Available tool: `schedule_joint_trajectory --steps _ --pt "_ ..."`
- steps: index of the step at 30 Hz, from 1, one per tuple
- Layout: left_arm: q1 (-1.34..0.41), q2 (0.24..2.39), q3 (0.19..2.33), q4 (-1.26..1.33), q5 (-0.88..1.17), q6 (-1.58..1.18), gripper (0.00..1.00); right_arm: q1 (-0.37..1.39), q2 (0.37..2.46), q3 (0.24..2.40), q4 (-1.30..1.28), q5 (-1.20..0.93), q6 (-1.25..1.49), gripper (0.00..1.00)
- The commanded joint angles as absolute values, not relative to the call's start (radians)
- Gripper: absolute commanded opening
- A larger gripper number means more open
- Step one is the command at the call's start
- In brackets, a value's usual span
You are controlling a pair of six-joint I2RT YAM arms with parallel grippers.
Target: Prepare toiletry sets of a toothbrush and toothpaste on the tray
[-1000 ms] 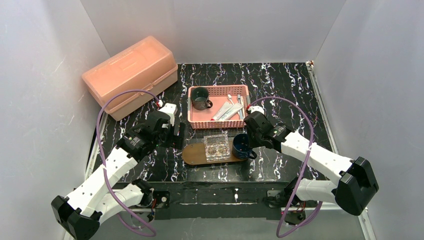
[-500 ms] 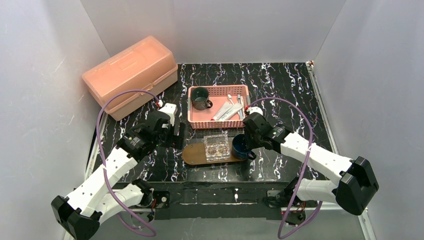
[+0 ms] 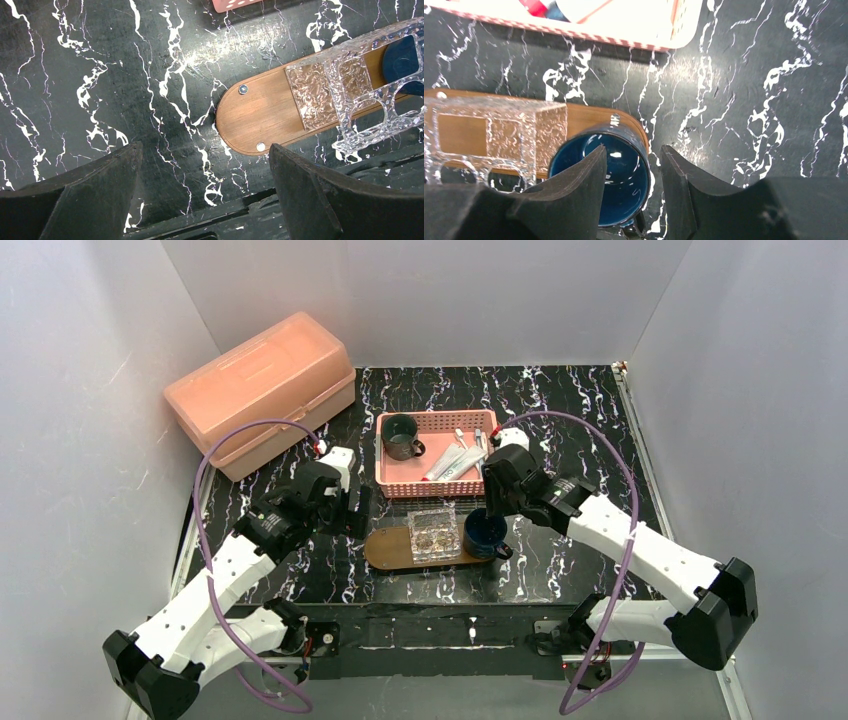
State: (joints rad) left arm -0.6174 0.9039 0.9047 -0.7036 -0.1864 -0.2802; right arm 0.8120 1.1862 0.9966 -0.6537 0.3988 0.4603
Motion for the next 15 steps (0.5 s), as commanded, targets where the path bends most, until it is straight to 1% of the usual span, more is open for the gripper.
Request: schedule_joint_trajectory --steps 1,5,15 --pt "-0.618 0.911 0.921 -0.703 -0.172 -0.276 0.98 0.816 1.181 1.096 -0.682 0.464 0.433 0.53" --pt "-0.618 0.934 0.924 -0.698 -0.159 -0.278 0.98 0.815 1.196 1.153 -0.659 0.468 0.404 0.54" --pt "-0.618 0.947 0.924 -0.704 -0.176 -0.275 0.98 0.816 1.393 1.398 -0.595 0.404 0.33 0.57"
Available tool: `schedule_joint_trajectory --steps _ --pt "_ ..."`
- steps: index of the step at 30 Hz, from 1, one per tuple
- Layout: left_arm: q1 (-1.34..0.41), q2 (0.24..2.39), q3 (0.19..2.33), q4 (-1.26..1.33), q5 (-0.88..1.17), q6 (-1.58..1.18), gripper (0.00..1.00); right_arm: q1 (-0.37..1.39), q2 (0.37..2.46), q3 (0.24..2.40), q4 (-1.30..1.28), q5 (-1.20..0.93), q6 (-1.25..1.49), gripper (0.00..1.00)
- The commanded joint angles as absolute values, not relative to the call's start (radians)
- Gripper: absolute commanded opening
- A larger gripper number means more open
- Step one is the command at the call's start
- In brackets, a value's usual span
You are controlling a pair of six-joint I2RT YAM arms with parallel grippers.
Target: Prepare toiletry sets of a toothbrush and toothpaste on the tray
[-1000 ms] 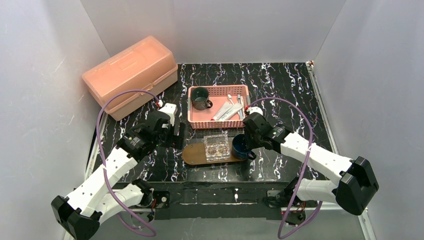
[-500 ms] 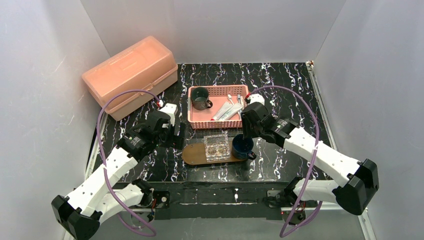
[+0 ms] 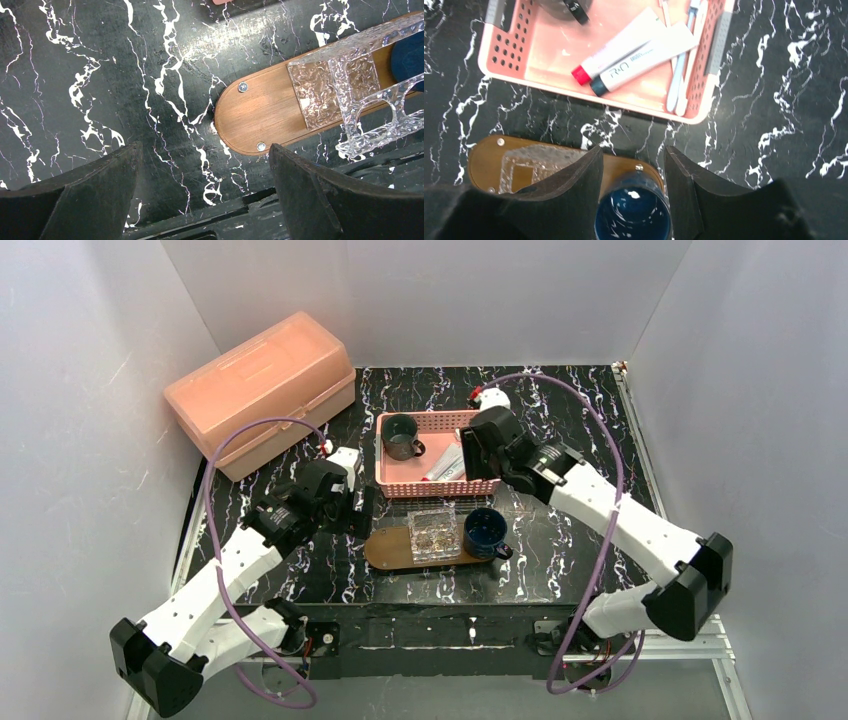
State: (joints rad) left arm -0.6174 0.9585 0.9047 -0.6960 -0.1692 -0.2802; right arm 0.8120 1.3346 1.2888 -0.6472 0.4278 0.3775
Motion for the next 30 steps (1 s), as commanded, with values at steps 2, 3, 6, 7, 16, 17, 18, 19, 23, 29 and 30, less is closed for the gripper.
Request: schedule_joint_trajectory --steps 2,3,6,7,16,17,18,19,23,29,30 --pt "-0.618 0.947 0.923 -0.705 -0.18 -0.275 0.98 0.816 1.44 1.45 -0.59 0.396 0.32 0.57" --pt "-0.618 0.947 0.923 -0.706 -0.183 -0.275 0.98 0.816 1.461 1.471 -0.587 0.39 0.318 0.58" --pt "-0.618 0.95 0.925 -0.706 -0.185 -0.285 0.98 0.815 1.51 1.517 -0.566 0.371 0.318 0.6" --pt "-0.618 0.956 0.934 -0.709 -0.173 -0.289 0.98 0.815 1.521 1.526 -0.558 0.366 0.318 0.6" --pt "-0.618 1.074 1.102 -0.75 -0.146 -0.37 0.98 0.815 1.574 1.543 -0.531 0.356 0.337 0.62" --pt "-0.618 1.095 1.13 -0.752 -0.148 -0.381 0.98 0.815 1.567 1.535 -0.533 0.361 0.341 0.63" --pt "-0.618 1.117 1.151 -0.755 -0.151 -0.394 0.98 0.815 1.559 1.523 -0.534 0.364 0.345 0.63" --pt "-0.618 1.137 1.172 -0.756 -0.149 -0.404 0.98 0.815 1.547 1.511 -0.533 0.367 0.348 0.64" --pt "-0.618 1.25 1.261 -0.764 -0.164 -0.436 0.98 0.815 1.482 1.438 -0.535 0.387 0.364 0.64" --pt "-0.618 1.395 1.382 -0.782 -0.156 -0.494 0.98 0.815 1.36 1.346 -0.548 0.427 0.388 0.65" --pt "-0.618 1.417 1.4 -0.784 -0.152 -0.506 0.98 0.815 1.333 1.333 -0.551 0.431 0.391 0.66"
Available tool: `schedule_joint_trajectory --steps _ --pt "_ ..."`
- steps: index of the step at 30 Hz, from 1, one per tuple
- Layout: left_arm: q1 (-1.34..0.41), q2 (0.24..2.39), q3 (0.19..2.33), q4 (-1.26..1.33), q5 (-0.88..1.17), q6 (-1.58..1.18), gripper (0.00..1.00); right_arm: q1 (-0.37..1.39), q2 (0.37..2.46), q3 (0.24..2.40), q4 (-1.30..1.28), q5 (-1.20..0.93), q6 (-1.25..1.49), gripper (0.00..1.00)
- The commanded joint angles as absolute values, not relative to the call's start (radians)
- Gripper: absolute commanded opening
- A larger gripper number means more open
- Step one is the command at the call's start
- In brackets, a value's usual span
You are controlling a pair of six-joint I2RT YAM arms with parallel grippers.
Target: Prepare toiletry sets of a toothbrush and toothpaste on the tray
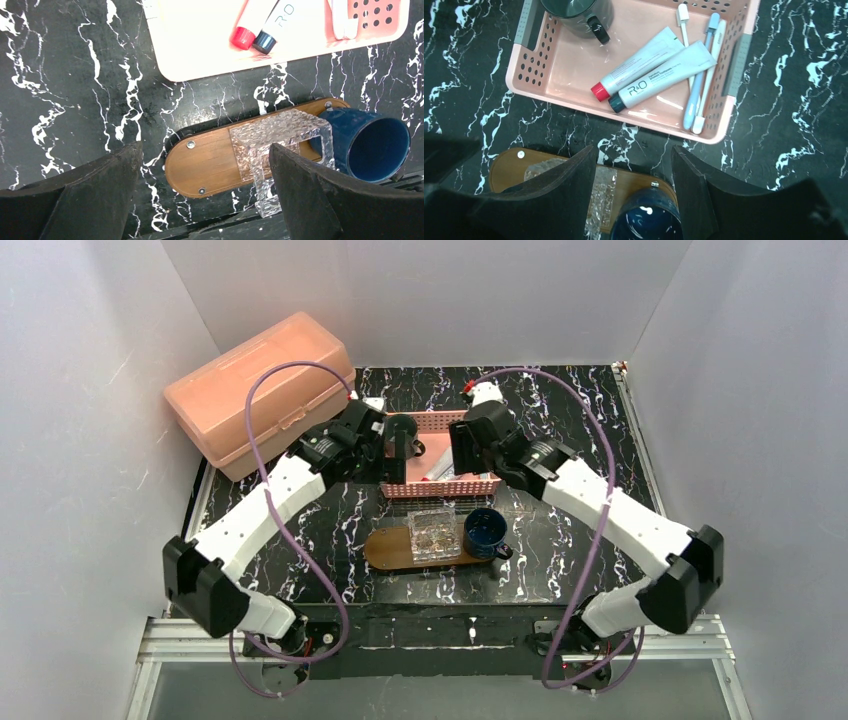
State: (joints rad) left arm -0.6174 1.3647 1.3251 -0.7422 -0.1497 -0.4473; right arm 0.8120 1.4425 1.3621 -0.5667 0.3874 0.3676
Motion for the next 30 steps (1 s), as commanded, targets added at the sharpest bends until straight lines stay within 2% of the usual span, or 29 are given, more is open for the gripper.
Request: schedule_joint_trajectory --steps 1,9,13,30 --pt "-0.618 1.437 1.415 -0.785 -0.149 -0.519 0.98 0.815 1.311 1.32 -0.556 0.435 0.395 0.66" --pt "-0.612 1.568 1.507 -0.794 -0.202 -0.69 0.93 0.815 1.175 1.256 -0.602 0.443 0.419 0.66" --pt "-0.598 1.659 1.569 -0.838 -0.212 -0.802 0.85 0.815 1.125 1.242 -0.624 0.443 0.427 0.66" --pt "-0.54 1.892 1.738 -0.932 -0.399 -1.074 0.86 0.815 1.035 1.255 -0.7 0.424 0.427 0.66"
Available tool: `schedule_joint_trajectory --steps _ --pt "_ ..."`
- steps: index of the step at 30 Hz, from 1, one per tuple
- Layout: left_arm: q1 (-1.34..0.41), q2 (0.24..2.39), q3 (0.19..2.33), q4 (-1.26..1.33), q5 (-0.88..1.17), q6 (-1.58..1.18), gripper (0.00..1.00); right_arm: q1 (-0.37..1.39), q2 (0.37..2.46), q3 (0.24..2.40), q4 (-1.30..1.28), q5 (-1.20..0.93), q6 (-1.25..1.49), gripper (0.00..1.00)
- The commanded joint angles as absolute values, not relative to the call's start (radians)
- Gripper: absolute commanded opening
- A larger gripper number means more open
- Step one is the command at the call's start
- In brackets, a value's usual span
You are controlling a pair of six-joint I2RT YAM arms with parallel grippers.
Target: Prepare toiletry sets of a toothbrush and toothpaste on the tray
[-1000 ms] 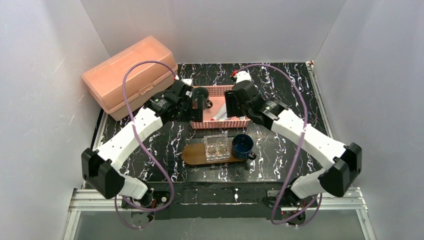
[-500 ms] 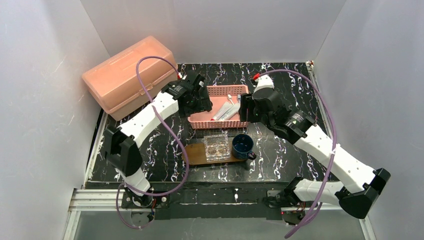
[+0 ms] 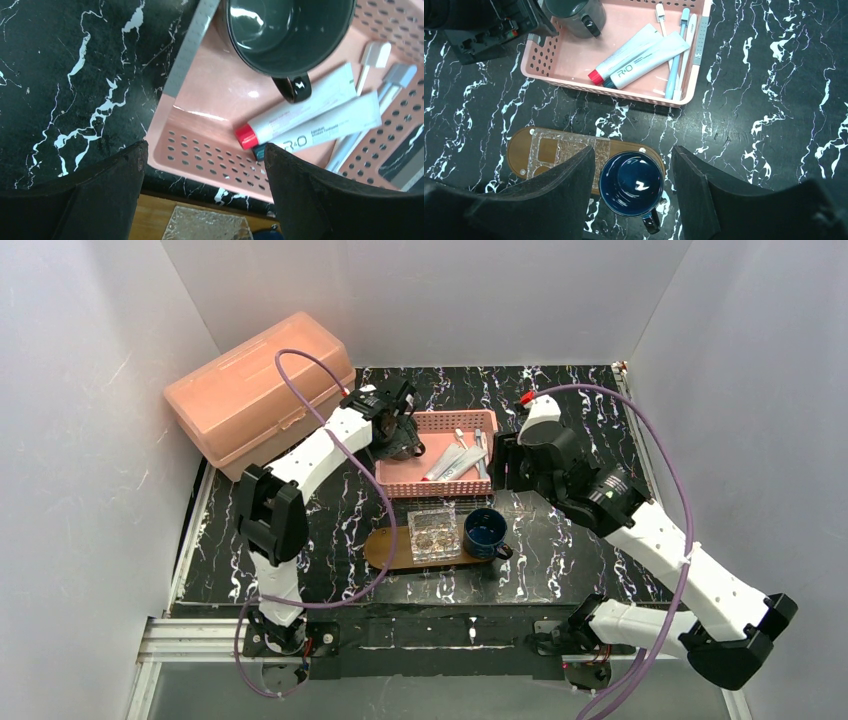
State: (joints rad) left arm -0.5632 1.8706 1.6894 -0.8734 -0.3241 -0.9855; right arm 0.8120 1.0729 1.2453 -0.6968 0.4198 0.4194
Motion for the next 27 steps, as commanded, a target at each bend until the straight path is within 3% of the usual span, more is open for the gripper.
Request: schedule_joint_trajectory --steps 1,9,18,27 --pt "-0.536 1.901 1.743 -0.935 -0.396 -1.086 0.86 0.815 1.031 1.253 -0.7 0.423 0.428 0.66" --pt "-0.523 1.974 1.809 -0.933 -0.34 -1.15 0.83 0.815 1.02 1.232 -0.701 0.417 0.425 0.66" --pt "-0.522 2.027 1.874 -0.92 -0.294 -1.174 0.67 0.815 1.011 1.214 -0.706 0.425 0.416 0.66" --pt "-0.502 2.087 1.915 -0.917 -0.296 -1.211 0.6 0.815 1.011 1.211 -0.719 0.413 0.402 0.66"
